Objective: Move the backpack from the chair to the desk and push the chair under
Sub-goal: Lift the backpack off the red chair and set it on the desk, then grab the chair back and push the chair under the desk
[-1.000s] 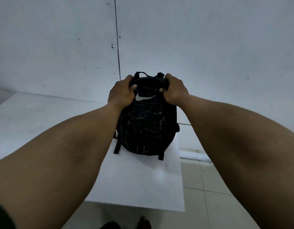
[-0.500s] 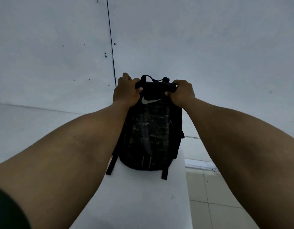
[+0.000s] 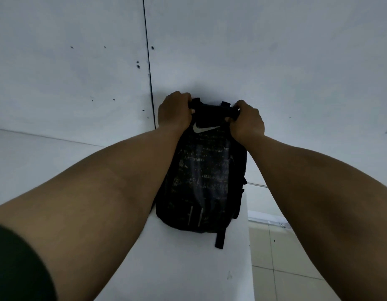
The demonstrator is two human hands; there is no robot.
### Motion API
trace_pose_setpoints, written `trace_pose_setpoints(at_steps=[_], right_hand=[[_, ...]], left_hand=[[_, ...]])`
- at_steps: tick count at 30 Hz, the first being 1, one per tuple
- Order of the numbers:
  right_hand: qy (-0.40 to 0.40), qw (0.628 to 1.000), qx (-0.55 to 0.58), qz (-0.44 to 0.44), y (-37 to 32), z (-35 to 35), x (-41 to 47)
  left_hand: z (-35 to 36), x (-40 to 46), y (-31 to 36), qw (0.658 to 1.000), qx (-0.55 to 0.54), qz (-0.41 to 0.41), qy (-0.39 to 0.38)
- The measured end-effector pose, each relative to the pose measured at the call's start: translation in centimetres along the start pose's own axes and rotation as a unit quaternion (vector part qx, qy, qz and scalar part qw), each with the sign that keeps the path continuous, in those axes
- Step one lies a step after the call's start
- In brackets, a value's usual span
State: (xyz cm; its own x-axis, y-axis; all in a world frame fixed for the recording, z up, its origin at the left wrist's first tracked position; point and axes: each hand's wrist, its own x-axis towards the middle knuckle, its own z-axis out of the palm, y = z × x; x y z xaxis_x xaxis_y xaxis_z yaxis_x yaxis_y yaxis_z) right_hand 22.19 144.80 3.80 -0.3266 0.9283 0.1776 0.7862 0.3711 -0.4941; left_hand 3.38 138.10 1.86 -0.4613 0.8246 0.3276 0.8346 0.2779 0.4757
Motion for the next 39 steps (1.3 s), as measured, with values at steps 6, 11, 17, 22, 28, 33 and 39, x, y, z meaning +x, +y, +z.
trace_pose_setpoints(at_steps=[6, 11, 17, 22, 28, 33, 39], right_hand=[[0.019, 1.0, 0.005, 0.005, 0.0, 0.7, 1.5], [0.009, 1.0, -0.027, -0.002, -0.1, 0.6, 2.2], [-0.005, 0.999, -0.028, -0.015, -1.1, 0.1, 1.6], [-0.027, 0.999, -0.038, -0.019, -2.2, -1.0, -0.3], [-0.037, 0.997, -0.061, -0.042, -3.1, -2.5, -4.8], [-0.103, 0.99, -0.08, -0.047, -4.5, -2.9, -10.2], [-0.145, 0.982, -0.099, -0.063, -7.8, -2.1, -18.8]], left_hand=[[0.5, 1.1, 0.1, 0.999, -0.026, -0.025, 0.034], [0.4, 1.5, 0.2, 0.999, -0.029, -0.022, 0.005], [-0.6, 0.5, 1.2, 0.999, -0.002, 0.007, -0.048], [-2.0, -1.3, 1.8, 0.995, 0.051, 0.012, -0.081], [-5.2, -5.9, 1.2, 0.99, 0.086, -0.012, -0.112], [-8.9, -12.1, -0.6, 0.99, 0.085, -0.04, -0.11], [-14.0, -20.7, -4.1, 0.983, 0.125, -0.067, -0.121]])
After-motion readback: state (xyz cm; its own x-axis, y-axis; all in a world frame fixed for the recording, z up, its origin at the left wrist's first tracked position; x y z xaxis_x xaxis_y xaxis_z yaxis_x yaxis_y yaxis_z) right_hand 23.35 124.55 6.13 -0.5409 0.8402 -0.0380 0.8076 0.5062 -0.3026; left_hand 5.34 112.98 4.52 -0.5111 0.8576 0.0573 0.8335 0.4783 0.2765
